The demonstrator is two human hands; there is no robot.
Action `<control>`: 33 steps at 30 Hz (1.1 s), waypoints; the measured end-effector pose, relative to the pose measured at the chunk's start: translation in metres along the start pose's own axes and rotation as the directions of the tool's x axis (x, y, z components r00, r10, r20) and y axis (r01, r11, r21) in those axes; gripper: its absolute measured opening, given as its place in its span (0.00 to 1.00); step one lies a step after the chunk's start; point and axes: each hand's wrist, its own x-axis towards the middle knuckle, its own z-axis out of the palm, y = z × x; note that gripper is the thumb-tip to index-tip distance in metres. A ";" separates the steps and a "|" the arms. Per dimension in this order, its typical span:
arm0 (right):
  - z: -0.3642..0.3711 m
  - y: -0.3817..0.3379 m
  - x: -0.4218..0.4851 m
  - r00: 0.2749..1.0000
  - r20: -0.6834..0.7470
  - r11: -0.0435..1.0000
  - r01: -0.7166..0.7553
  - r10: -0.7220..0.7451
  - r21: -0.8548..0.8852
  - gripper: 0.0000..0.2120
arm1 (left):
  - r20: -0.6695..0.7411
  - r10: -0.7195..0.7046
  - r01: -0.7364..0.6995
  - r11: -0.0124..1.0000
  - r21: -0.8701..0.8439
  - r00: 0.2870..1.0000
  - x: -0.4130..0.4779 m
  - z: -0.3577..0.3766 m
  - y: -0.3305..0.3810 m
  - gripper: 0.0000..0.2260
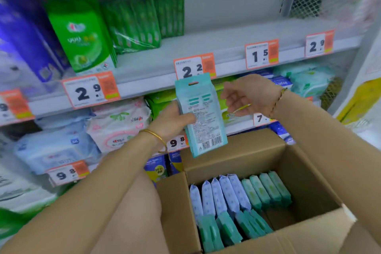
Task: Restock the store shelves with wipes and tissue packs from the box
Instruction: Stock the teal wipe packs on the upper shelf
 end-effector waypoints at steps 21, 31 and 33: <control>0.037 -0.110 0.021 0.781 -0.173 0.799 0.596 -0.600 -0.077 0.08 | -0.288 0.092 -0.136 0.981 -0.135 0.953 0.030 -0.057 0.134 0.14; 0.026 -0.150 0.077 0.915 -0.004 0.906 0.401 -0.404 0.134 0.07 | -0.280 -0.064 -0.050 0.923 -0.383 0.958 0.100 -0.095 0.137 0.09; 0.020 -0.151 0.099 0.923 -0.088 0.926 0.377 -0.375 0.006 0.10 | -0.286 -0.076 -0.052 0.909 -0.413 0.955 0.112 -0.102 0.130 0.12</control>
